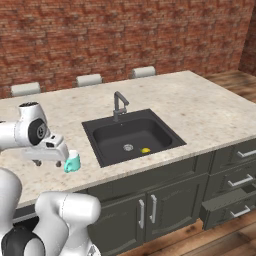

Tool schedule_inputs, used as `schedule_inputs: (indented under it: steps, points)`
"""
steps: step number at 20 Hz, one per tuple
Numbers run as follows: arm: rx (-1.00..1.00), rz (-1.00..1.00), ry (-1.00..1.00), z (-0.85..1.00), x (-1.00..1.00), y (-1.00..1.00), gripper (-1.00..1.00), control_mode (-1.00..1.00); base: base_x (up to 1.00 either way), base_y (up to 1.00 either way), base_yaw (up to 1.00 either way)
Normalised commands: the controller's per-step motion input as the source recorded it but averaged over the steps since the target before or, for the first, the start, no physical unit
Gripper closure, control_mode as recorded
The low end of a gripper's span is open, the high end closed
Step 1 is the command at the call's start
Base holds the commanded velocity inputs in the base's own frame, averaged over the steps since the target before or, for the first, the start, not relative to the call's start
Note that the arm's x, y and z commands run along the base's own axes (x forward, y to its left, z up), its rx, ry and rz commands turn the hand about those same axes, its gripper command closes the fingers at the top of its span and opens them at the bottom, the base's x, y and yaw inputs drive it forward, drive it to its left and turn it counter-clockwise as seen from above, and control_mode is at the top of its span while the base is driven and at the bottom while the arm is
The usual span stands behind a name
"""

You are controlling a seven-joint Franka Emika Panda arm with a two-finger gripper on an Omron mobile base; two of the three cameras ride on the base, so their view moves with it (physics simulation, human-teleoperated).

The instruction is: Clear the mugs and bowl far away from the sink.

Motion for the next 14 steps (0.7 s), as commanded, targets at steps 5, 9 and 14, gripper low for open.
schedule_inputs:
  steps: [5, 9, 14]
  points:
    - [0.00, -0.30, 0.00, -0.21, 0.22, 0.04, -1.00, -1.00, 0.00, 0.00, 0.00]
    - [0.00, -0.30, 0.00, -0.21, 0.27, 0.01, -1.00, -1.00, 0.00, 0.00, 0.00]
    - [0.00, -0.25, 0.00, -0.18, 0.24, 0.00, -1.00, -1.00, 0.00, 0.00, 0.00]
